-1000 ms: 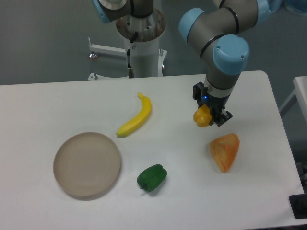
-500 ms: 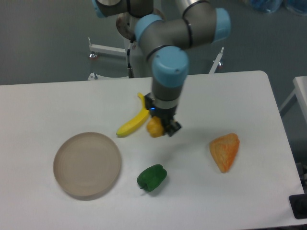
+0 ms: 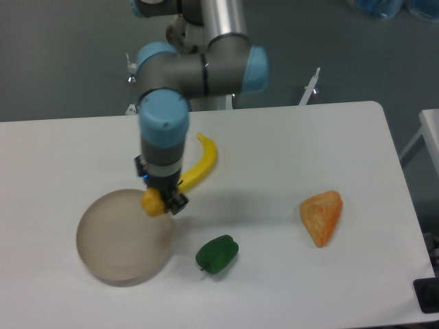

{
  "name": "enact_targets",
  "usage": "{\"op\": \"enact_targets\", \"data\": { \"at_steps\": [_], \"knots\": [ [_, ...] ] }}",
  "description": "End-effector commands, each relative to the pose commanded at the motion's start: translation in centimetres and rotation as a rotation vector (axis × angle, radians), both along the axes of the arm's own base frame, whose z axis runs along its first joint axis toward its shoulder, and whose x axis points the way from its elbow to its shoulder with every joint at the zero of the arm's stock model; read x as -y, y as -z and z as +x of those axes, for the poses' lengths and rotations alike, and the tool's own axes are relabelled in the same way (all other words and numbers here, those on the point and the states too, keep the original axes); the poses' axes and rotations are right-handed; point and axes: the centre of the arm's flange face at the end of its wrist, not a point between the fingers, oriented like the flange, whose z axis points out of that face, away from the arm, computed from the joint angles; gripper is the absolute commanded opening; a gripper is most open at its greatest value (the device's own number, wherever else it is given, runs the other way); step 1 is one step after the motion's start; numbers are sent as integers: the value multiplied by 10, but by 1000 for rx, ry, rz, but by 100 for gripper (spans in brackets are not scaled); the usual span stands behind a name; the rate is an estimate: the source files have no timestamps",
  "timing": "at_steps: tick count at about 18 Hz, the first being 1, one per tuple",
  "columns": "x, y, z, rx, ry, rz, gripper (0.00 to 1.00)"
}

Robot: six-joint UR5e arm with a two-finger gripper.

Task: Place the yellow pepper on the plate
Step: 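Carry the held yellow pepper over the banana toward the beige plate, then lower the yellow pepper onto the plate and open the gripper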

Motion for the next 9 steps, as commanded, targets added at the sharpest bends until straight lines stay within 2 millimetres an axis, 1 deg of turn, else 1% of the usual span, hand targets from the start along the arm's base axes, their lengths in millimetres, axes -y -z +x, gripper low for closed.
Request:
{"op": "enact_targets", "data": {
  "at_steps": [1, 2, 3, 4, 5, 6, 7, 8, 9],
  "knots": [
    [-9, 11, 11, -3, 11, 11, 5],
    [-13, 20, 16, -1, 20, 5, 6],
    [-16, 25, 22, 0, 29, 1, 9],
    [-20, 35, 31, 3, 41, -8, 12],
    [-20, 41, 34, 5, 51, -16, 16],
    [-22, 47, 38, 6, 64, -21, 28],
    [-23, 50, 39, 7, 66, -24, 37],
    [-23, 51, 39, 5, 67, -25, 48],
    [-23, 51, 39, 4, 67, -25, 63]
  ]
}}
